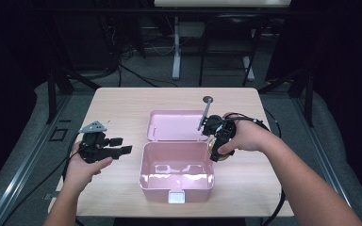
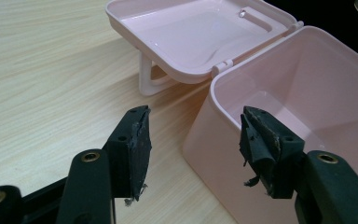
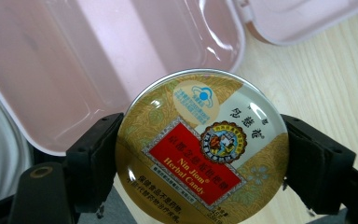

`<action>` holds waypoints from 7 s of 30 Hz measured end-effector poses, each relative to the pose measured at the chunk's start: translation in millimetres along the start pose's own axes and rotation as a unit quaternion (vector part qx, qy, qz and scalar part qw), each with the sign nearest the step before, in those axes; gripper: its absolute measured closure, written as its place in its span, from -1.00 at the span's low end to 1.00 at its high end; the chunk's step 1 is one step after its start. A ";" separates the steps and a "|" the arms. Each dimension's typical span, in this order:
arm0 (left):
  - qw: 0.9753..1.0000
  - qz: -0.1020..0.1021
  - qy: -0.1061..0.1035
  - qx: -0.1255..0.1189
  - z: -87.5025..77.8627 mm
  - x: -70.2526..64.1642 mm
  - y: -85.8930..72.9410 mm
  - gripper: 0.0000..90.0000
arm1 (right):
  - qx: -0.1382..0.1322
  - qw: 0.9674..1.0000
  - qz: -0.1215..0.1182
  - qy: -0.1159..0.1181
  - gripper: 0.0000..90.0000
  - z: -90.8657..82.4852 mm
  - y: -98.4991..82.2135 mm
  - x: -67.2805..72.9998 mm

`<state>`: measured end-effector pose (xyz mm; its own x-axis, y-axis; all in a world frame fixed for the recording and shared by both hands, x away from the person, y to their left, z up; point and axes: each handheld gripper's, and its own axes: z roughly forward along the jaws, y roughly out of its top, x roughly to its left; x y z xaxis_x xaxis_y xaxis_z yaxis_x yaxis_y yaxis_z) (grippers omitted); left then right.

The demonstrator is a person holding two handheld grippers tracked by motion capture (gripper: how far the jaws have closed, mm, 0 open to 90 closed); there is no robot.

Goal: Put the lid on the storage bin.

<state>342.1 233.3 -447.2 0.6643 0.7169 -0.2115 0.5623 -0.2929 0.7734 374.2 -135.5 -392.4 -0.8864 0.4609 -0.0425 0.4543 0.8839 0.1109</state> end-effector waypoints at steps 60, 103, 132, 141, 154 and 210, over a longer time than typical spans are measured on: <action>1.000 -0.003 -0.002 0.003 0.7 1.8 -0.7 -0.05 | 0.031 0.982 -0.183 0.034 -0.57 51.0 37.1 47.5; 1.000 -0.004 -0.001 0.005 1.2 2.9 -1.1 -0.05 | 0.041 0.987 -0.151 0.040 -0.57 97.3 36.4 45.5; 1.000 -0.006 -0.002 0.005 1.7 3.0 -1.4 -0.05 | 0.050 0.979 -0.196 0.022 -0.57 107.1 37.0 52.5; 1.000 -0.003 -0.003 0.008 1.6 3.9 -1.4 -0.05 | 0.057 0.979 -0.196 0.019 -0.57 112.1 37.5 53.1; 1.000 -0.006 -0.001 0.009 3.1 3.5 -1.9 -0.05 | 0.058 0.979 -0.197 0.019 -0.57 119.6 37.7 53.3; 1.000 -0.001 -0.003 0.009 4.2 0.8 -3.3 -0.10 | -0.016 0.987 -0.162 -0.008 -0.60 57.7 30.5 52.5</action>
<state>342.9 232.2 -452.4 0.6658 0.7140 -0.2168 0.5724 -0.3023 0.7622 346.6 -79.9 -448.6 -0.9828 0.1569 -0.0970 0.1448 0.9821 0.1207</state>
